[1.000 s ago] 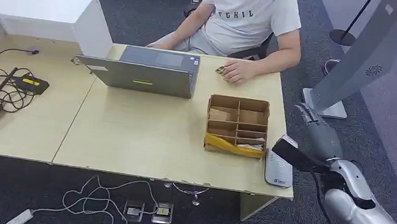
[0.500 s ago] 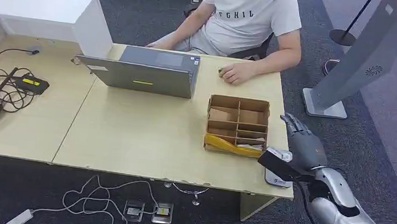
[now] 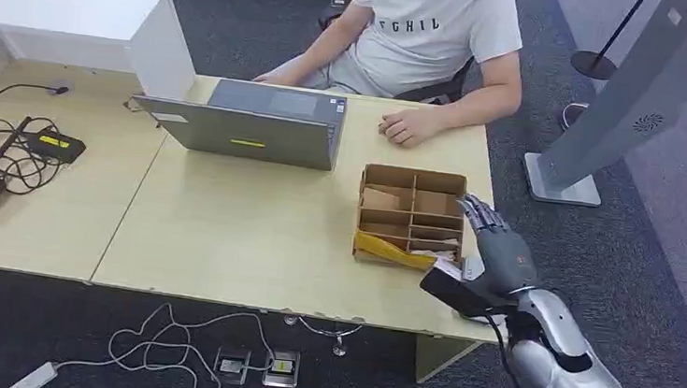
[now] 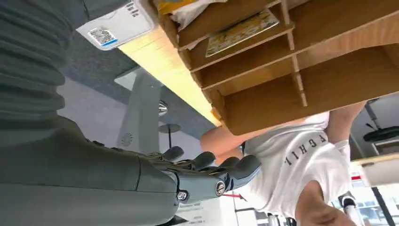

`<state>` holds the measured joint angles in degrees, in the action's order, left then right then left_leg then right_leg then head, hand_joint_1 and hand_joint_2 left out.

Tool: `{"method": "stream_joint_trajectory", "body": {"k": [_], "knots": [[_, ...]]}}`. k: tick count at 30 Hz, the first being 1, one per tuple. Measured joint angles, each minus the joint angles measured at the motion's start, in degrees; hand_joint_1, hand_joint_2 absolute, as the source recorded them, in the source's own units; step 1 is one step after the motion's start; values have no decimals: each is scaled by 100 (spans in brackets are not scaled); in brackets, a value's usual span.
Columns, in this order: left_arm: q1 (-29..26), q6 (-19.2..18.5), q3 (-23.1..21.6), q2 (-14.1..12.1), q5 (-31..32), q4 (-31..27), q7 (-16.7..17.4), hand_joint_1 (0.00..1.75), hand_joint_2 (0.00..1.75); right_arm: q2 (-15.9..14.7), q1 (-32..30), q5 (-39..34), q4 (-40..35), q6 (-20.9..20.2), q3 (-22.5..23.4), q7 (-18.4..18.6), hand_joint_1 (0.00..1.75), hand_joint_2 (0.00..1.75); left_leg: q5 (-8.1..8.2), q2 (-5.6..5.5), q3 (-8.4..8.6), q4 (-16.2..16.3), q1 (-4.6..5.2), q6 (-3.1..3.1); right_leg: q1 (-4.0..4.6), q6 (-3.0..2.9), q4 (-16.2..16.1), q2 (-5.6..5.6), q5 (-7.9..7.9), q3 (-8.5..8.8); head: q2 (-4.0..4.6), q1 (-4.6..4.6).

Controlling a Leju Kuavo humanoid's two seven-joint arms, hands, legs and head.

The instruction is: Pass the card to the sensor for recognition and then transmit it.

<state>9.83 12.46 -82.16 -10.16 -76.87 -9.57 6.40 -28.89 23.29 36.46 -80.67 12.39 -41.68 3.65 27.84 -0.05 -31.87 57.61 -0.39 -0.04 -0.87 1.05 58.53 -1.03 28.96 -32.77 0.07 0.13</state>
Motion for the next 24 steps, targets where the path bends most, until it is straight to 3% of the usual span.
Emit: {"method": "stream_joint_trajectory", "body": {"k": [9,17,24], "knots": [[1,-11,0,0,11,0,11,0,0,210,14,439,166,275,77,-7,0,175,0,0,-1,0,1,0,0,0,0,1,0,0,0,0],[1,-9,0,0,20,0,11,0,0,258,22,531,205,286,85,-9,0,175,0,0,-1,0,0,0,0,0,0,1,0,-1,0,0],[2,-59,-4,0,107,0,11,0,0,478,43,1123,387,350,109,98,0,175,0,0,0,0,0,0,0,0,0,2,0,-1,0,0]]}}
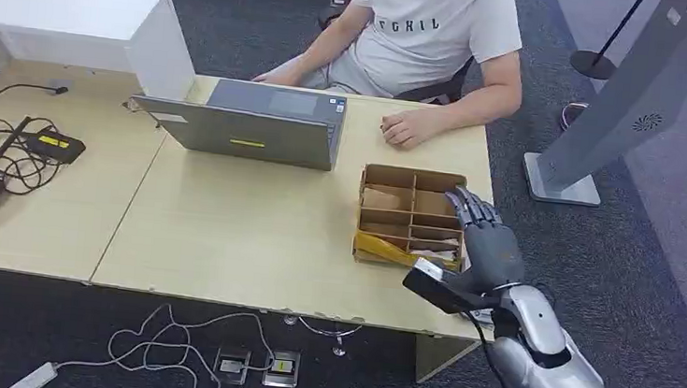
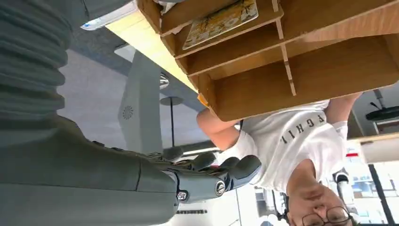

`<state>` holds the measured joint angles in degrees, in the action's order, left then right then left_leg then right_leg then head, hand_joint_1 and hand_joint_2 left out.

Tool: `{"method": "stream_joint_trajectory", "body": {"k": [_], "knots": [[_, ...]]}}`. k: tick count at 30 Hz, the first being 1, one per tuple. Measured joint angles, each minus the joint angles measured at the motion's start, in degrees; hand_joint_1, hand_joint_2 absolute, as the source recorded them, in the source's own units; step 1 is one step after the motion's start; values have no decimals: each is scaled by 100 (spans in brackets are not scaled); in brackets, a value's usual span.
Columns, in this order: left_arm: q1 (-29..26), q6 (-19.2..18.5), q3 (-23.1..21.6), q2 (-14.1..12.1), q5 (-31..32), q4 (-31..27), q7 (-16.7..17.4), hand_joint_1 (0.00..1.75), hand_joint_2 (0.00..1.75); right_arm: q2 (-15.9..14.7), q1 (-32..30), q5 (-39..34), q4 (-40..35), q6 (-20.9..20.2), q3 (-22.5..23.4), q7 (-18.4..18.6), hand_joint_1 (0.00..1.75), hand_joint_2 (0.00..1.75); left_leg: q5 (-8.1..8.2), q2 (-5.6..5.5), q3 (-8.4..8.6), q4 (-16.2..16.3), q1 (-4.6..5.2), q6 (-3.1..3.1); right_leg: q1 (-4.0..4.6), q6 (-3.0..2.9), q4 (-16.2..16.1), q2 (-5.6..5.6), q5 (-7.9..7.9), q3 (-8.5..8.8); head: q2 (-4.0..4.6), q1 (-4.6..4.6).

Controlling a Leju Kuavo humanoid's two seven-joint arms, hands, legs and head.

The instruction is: Pass the card to the sensor for recognition and then transmit it.

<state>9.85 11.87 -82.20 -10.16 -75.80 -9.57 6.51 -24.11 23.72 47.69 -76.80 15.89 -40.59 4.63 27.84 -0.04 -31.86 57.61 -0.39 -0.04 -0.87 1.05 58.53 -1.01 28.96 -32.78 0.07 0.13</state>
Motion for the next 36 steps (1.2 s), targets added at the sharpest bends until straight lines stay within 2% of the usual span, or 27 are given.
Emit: {"method": "stream_joint_trajectory", "body": {"k": [36], "knots": [[5,-35,-109,0,33,0,-17,0,0,276,32,39,459,-68,122,2,0,175,0,0,0,0,0,0,0,0,0,0,0,0,0,0]]}}
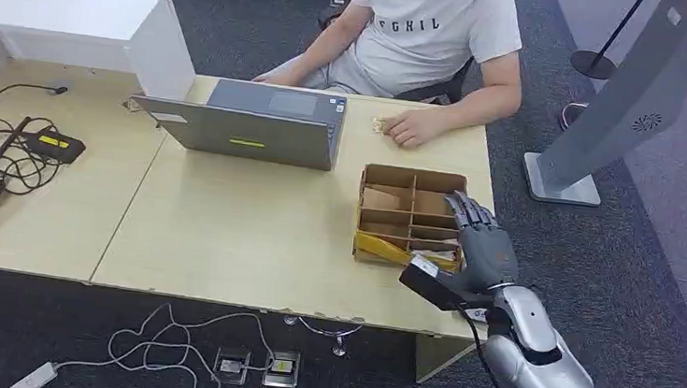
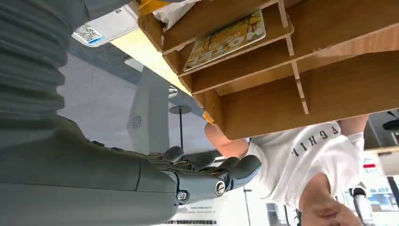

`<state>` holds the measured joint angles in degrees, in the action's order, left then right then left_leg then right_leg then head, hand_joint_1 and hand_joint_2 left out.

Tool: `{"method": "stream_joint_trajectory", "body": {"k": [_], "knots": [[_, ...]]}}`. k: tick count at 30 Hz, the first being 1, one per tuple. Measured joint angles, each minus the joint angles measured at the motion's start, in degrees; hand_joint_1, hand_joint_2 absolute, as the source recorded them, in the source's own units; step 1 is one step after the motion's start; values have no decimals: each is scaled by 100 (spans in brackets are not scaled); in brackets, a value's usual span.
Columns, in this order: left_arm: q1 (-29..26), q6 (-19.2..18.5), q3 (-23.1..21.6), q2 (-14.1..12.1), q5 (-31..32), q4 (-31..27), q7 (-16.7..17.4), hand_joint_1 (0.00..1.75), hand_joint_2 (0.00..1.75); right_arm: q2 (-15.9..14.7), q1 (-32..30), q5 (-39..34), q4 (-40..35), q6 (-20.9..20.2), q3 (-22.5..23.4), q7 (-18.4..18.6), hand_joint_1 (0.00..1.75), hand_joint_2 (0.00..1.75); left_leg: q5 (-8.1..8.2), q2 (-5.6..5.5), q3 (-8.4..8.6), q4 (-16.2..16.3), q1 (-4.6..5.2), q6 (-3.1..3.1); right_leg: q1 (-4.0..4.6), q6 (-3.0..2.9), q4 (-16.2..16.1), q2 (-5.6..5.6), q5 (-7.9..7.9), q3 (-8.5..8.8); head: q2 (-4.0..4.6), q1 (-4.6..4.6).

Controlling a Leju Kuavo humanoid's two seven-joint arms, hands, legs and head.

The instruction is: Pass the card to the sensor for recognition and then transmit it.

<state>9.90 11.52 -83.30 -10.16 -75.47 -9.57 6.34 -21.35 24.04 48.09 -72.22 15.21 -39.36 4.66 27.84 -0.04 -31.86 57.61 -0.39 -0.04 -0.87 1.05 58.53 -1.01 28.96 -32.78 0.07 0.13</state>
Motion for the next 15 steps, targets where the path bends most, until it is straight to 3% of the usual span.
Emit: {"method": "stream_joint_trajectory", "body": {"k": [15], "knots": [[2,33,-20,2,-15,0,2,0,0,111,15,50,114,-66,7,-2,0,175,0,0,0,0,0,0,0,0,0,1,0,-1,0,0]]}}
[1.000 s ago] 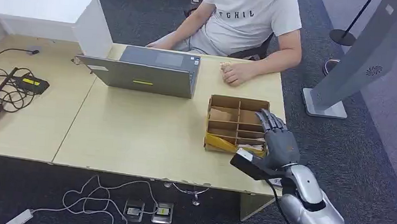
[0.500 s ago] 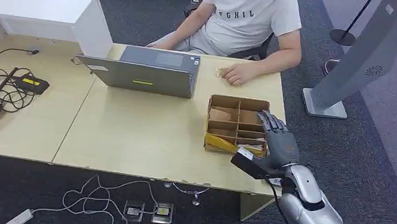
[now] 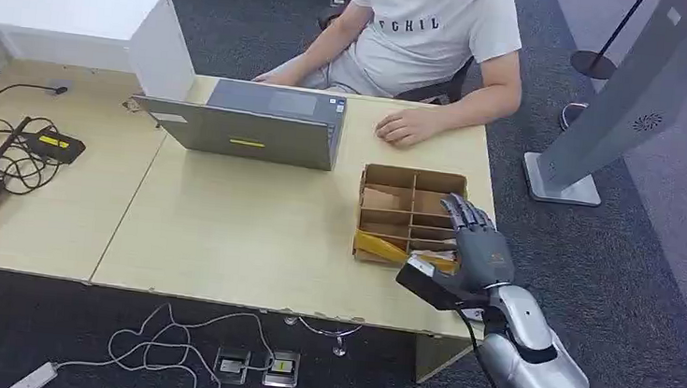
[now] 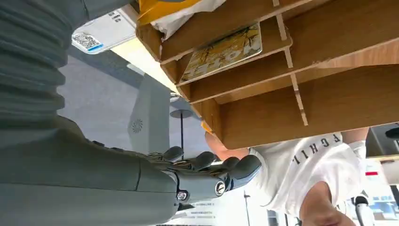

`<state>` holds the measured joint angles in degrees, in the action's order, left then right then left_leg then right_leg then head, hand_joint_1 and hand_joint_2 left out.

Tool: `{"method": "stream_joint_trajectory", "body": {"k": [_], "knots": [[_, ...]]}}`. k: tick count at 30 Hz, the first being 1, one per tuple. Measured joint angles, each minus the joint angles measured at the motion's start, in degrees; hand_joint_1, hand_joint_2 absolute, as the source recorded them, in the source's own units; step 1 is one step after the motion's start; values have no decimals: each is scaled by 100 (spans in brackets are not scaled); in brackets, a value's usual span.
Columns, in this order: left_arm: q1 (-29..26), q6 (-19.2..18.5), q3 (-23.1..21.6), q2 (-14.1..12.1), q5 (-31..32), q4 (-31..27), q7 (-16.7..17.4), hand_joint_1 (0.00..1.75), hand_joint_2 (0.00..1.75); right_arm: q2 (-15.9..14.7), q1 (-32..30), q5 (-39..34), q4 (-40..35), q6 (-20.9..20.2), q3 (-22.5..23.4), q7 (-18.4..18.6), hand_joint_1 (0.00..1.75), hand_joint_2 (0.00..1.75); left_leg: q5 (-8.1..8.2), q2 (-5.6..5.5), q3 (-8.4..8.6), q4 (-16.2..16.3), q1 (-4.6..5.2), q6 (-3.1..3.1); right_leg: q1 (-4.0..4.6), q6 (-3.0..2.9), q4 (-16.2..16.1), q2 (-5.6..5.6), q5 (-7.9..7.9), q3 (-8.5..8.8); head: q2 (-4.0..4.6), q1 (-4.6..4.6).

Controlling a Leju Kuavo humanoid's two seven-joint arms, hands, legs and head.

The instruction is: Pass the card to the sensor for recognition and then transmit it.

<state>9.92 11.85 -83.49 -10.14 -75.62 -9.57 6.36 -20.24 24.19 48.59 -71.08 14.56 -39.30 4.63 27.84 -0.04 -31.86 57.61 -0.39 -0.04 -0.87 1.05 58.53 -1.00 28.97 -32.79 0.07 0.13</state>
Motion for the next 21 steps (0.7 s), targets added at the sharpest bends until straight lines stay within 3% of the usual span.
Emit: {"method": "stream_joint_trajectory", "body": {"k": [21], "knots": [[3,20,-11,4,0,0,9,0,0,109,-245,181,-61,-50,0,28,0,175,0,1,1,0,0,0,0,0,0,1,0,0,0,0]]}}
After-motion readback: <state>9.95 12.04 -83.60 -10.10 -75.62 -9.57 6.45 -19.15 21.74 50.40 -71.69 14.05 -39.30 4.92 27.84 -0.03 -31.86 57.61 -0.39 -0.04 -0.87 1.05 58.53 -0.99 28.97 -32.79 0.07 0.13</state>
